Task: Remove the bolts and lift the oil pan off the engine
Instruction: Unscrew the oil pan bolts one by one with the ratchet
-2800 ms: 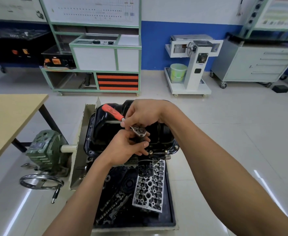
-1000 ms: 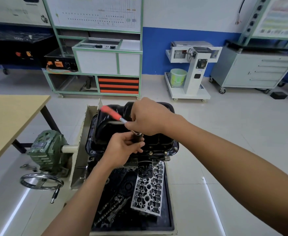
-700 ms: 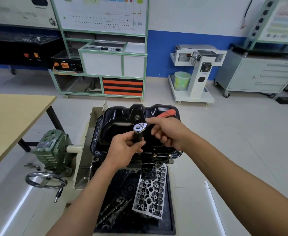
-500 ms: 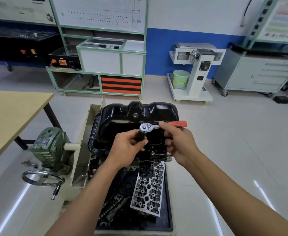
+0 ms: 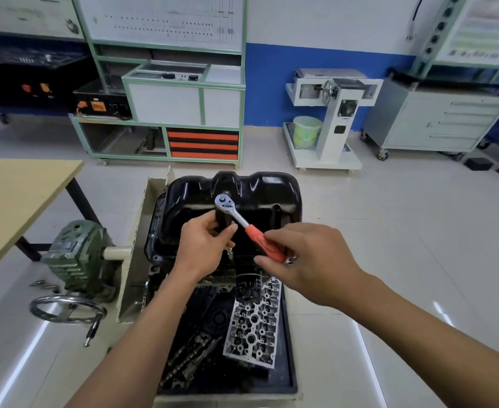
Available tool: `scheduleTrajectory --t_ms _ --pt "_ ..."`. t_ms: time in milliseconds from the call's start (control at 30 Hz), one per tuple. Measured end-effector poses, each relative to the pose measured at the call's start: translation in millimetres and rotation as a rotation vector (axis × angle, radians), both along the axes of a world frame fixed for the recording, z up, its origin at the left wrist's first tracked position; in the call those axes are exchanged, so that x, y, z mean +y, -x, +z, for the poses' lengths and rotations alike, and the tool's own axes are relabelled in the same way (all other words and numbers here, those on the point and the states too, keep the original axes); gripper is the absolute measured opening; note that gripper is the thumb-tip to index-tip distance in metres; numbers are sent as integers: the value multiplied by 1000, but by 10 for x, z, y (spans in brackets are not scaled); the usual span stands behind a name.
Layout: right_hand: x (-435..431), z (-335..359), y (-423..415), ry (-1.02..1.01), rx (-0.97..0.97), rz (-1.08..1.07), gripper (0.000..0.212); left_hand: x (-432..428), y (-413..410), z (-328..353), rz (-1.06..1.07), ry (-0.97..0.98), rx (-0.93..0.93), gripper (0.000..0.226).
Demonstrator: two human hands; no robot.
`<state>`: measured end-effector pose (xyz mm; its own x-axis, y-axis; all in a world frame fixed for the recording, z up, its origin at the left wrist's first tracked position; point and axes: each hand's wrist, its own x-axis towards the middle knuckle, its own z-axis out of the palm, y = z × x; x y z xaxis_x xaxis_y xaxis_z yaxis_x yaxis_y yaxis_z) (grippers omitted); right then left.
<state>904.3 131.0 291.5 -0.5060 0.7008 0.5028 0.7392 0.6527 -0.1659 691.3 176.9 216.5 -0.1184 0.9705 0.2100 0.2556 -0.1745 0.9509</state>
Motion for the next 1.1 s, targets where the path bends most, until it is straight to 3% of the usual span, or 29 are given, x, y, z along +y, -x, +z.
scheduleTrajectory --t_ms 100,200,367,533,667,733,867,967,1100 --pt "59 210 45 157 -7 -64 23 0 55 26 3 -12 -7 8" --pt "228 448 52 177 -121 -149 19 -9 128 90 -13 -29 -9 7" --pt "642 631 238 204 -335 -276 13 -72 122 149 -233 26 -28 15" --pt "961 521 624 166 -308 -81 21 -75 68 231 -351 96 13 17" --pt "987 401 693 248 -264 124 50 -51 71 248 -401 139 50 13" --pt "960 386 623 313 -194 164 53 -59 87 237 -405 139 51 14" --pt "827 427 407 279 -203 10 41 -64 94 213 -301 101 -13 15" --pt "630 496 275 230 -308 -124 9 -46 72 198 -239 71 -17 11" --pt "335 532 225 275 -349 -179 32 -38 11 161 -206 16 28 11"
